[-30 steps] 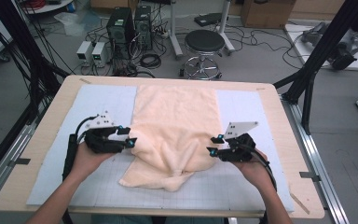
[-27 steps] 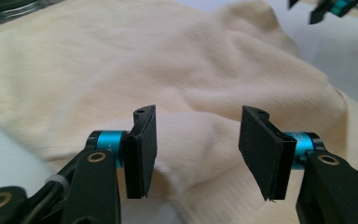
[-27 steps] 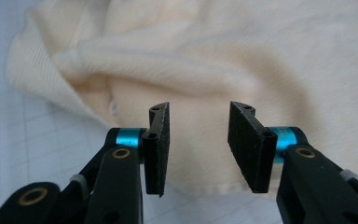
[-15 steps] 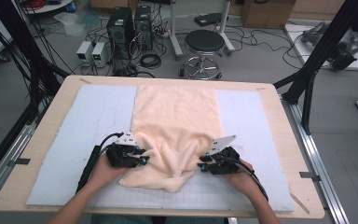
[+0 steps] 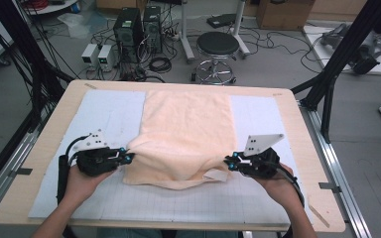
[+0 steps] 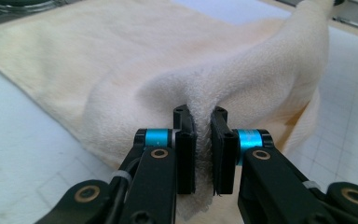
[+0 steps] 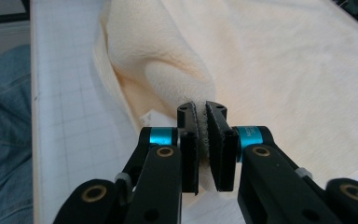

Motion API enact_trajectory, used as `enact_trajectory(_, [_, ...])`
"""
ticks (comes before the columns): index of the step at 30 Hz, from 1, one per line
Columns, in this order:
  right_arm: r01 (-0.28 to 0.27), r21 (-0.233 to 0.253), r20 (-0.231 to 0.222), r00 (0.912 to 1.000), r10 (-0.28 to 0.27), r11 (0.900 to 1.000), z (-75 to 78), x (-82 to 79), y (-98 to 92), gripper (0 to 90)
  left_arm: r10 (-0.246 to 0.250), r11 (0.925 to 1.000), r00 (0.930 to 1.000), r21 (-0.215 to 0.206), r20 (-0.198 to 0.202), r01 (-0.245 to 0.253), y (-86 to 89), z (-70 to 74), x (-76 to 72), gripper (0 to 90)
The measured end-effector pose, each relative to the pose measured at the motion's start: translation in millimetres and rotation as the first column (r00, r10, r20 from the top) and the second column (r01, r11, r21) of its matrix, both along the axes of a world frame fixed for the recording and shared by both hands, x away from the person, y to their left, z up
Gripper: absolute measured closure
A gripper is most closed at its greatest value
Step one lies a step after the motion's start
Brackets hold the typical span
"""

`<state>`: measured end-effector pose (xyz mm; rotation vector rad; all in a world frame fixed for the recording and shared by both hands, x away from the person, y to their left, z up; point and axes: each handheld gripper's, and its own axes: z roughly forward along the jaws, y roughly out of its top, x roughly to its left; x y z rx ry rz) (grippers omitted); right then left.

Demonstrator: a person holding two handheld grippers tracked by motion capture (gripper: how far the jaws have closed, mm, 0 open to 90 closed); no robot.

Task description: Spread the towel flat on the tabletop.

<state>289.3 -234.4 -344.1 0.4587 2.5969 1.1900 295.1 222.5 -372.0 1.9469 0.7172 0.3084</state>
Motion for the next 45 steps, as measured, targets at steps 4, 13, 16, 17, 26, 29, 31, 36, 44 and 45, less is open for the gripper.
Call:
enact_trajectory(4, [0.039, -0.042, -0.022, 0.999, -0.04, 0.998, 0.5, 29.3, 14.7, 83.7, 0.082, 0.9958, 0.9959, 0.043, -0.038, -0.08, -1.4, -11.5, 24.7, 81.9])
enact_trajectory(13, [0.212, -0.057, -0.153, 0.9638, -0.219, 0.976, -55.6, 112.6, 21.1, 65.8, 0.223, 0.9747, 0.9631, 0.053, -0.151, -0.217, -3.0, -52.8, 79.8, 65.6])
enact_trajectory(16, [0.199, -0.027, -0.124, 0.9718, -0.201, 0.98, -46.6, 105.3, 14.7, 61.8, 0.197, 0.9786, 0.9725, 0.083, -0.123, -0.188, 3.8, -44.3, 73.0, 59.2])
enact_trajectory(17, [0.193, -0.016, -0.117, 0.9742, -0.193, 0.981, -41.8, 100.4, 12.6, 61.6, 0.184, 0.9825, 0.9733, 0.05, -0.136, -0.179, 5.7, -40.8, 69.9, 57.1])
enact_trajectory(26, [0.088, 0.001, -0.014, 0.9961, -0.088, 0.996, -12.3, 48.9, 10.1, 58.1, 0.059, 0.9969, 0.9972, 0.055, -0.046, -0.056, 6.5, -17.1, 33.7, 47.5])
enact_trajectory(29, [0.06, -0.015, -0.012, 0.9981, -0.06, 0.998, -18.3, 39.5, 11.4, 58.4, 0.017, 0.9975, 0.9997, 0.069, -0.018, -0.016, 3.4, -21.7, 24.1, 47.0])
enact_trajectory(31, [0.043, -0.027, -0.035, 0.9984, -0.043, 0.999, -27.9, 35.9, 13.8, 58.3, -0.001, 0.9966, 0.9997, 0.082, -0.025, 0.003, 1.4, -30.3, 21.1, 45.7])
enact_trajectory(36, [0.005, -0.062, -0.08, 0.9968, -0.01, 0.998, -63.5, 32.7, 23.7, 57.2, -0.047, 0.9886, 0.9931, 0.138, -0.107, 0.062, -5.4, -59.2, 24.1, 49.4])
enact_trajectory(44, [0.006, -0.086, -0.143, 0.9896, -0.018, 0.996, -90.4, 37.9, 31.1, 69.9, -0.06, 0.9725, 0.9943, 0.219, -0.088, 0.078, -15.6, -69.2, 22.4, 52.7])
enact_trajectory(45, [0.006, -0.068, -0.159, 0.9872, -0.017, 0.998, -91.7, 38.1, 30.3, 73.4, -0.05, 0.9738, 0.9958, 0.217, -0.077, 0.066, -16.0, -69.8, 20.9, 56.2])
